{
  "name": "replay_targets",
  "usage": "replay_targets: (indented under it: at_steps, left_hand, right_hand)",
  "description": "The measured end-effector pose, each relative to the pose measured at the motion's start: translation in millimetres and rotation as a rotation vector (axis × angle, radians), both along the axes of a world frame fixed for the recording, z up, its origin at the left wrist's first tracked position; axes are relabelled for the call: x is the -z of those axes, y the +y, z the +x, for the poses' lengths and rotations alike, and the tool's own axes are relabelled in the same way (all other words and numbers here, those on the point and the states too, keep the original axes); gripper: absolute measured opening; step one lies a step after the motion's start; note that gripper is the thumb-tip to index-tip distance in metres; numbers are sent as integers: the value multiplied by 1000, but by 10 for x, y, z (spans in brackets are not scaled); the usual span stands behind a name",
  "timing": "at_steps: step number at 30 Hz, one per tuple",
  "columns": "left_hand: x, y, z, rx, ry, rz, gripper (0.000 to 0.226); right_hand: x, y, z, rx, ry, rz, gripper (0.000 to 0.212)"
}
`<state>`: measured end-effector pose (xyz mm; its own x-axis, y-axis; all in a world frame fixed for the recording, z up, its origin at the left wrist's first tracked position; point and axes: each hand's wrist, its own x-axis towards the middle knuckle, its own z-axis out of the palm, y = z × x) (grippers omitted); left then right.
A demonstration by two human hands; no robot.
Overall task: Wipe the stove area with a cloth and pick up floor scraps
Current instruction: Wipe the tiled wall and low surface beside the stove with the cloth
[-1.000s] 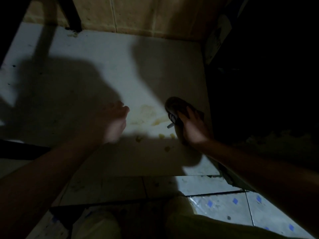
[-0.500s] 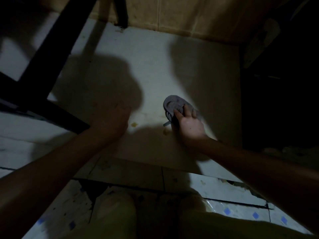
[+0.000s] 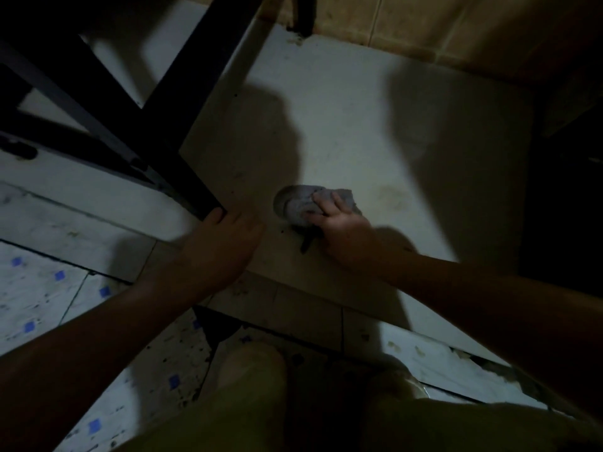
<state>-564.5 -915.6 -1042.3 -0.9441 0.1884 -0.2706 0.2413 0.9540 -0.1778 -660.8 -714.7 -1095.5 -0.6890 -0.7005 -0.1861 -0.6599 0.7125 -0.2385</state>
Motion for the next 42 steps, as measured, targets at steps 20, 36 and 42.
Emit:
replay_targets:
  at_steps: [20,36,42]
  left_hand:
    - [105,440,-680,5,-109,184,32]
    - [65,1252,-1040,186,-82,272,32]
    - [84,1256,-1094,79,-97,300,30]
  right_hand:
    - [-38,1152,227,54,-155,-35,36]
    - [-114,1849,645,673,-239,21,47]
    - [-98,1744,851,842,-216,101,54]
